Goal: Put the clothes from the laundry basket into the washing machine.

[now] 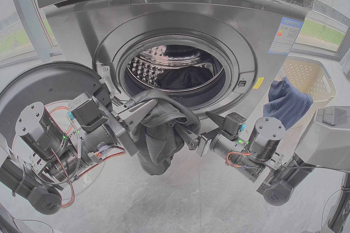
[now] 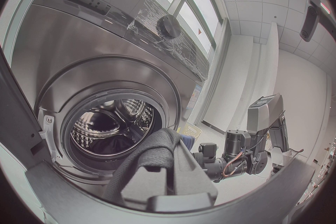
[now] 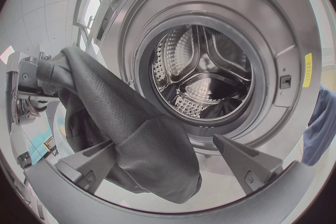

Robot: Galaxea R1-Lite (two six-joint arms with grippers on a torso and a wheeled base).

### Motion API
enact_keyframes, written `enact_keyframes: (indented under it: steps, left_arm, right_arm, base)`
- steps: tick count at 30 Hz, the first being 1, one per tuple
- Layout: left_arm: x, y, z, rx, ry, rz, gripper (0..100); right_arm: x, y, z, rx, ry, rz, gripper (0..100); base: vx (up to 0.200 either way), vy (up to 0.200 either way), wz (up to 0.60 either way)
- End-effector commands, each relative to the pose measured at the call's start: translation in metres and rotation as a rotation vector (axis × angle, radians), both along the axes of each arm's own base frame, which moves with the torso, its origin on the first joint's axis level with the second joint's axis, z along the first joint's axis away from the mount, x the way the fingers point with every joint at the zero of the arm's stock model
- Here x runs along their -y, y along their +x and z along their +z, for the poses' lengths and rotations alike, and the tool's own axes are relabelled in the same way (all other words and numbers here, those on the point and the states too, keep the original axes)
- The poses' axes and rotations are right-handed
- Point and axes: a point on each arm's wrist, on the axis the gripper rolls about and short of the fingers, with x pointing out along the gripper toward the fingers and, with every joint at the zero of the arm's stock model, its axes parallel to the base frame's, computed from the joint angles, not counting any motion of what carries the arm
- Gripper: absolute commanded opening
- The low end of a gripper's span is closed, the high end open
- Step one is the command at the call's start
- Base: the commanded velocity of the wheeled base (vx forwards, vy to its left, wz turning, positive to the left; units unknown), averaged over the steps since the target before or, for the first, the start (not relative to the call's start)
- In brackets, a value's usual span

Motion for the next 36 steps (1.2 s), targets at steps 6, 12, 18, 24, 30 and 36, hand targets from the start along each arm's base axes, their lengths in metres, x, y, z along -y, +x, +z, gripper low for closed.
enact_keyframes:
  steps: [6,12,18,24,30,36]
  left_arm:
    - [0.000,0.001,-0.002,-0.007,0.006,0.003,0]
    - [0.001,-0.001,-0.001,-0.004,0.004,-0.005,0]
    - [0.001,-0.001,0.001,0.002,-0.001,-0.004,0]
    - [0.001,-0.002,0.000,-0.001,0.000,-0.007,0]
    - [0.001,-0.001,-0.003,-0.010,0.006,-0.005,0]
    - [0.002,0.002,-0.011,-0.037,0.024,-0.001,0]
  right_arm:
    - [0.016,-0.005,0.025,0.043,0.036,-0.024,100]
    - [0.009,-0.002,0.015,0.028,0.023,-0.016,100]
    - [-0.004,0.008,-0.003,0.004,0.002,-0.007,100]
    - [-0.014,0.015,-0.006,0.019,0.015,0.002,100]
    - [-0.018,0.019,0.006,0.056,0.053,0.003,0]
    - [-0.014,0.009,0.022,0.078,0.077,0.018,0]
  base:
    - [0.000,0.000,0.00]
    - [0.000,0.000,0.00]
    - [0.000,0.000,0.00]
    - [0.000,0.000,0.00]
    - [0.000,0.000,0.00]
    - [0.000,0.000,0.00]
